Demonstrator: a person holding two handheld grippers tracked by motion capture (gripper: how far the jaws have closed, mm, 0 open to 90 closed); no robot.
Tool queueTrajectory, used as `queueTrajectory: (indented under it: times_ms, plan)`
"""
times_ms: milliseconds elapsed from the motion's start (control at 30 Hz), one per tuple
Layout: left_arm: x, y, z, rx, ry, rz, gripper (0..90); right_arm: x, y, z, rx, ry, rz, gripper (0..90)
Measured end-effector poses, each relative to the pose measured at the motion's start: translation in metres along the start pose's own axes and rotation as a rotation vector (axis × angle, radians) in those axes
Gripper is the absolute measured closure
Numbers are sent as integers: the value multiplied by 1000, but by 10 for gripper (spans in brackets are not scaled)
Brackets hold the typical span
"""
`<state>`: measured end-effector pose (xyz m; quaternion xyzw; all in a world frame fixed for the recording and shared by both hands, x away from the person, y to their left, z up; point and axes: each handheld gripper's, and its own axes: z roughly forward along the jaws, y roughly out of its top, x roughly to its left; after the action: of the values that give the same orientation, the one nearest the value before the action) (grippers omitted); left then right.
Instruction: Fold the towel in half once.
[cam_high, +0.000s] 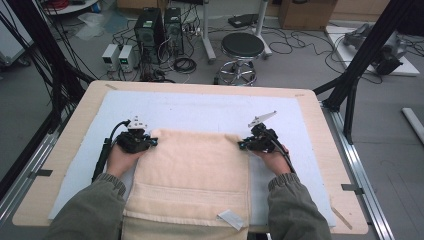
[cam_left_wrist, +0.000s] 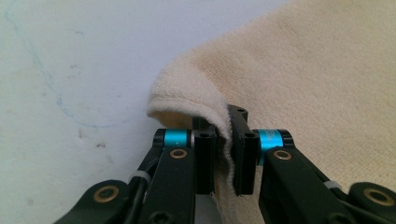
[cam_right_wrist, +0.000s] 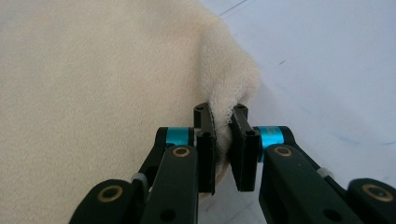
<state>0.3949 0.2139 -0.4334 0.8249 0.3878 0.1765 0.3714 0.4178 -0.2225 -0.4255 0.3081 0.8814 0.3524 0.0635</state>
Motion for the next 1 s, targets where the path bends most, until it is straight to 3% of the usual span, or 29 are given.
queueTrajectory:
  times_ms: [133,400,500,567,667,767,1000]
  plan:
    - [4,21,-5,-50,49,-9,830,-5,19,-12,-55,-69,-30,834]
    - [22,97,-35,-168,106,-31,832,-27,76,-50,-115,-174,-62,835]
    - [25,119,-44,-174,134,-8,828,-36,98,-65,-142,-201,-57,829]
    - [28,120,-42,-152,140,-23,761,-39,104,-67,-176,-189,-24,713]
    - [34,104,-37,-107,123,-65,550,-42,96,-55,-157,-163,12,532]
    - [34,87,-33,-102,110,-67,517,-40,81,-47,-103,-141,23,421]
    - [25,62,-34,-101,74,-26,473,-22,61,-49,-109,-135,8,353]
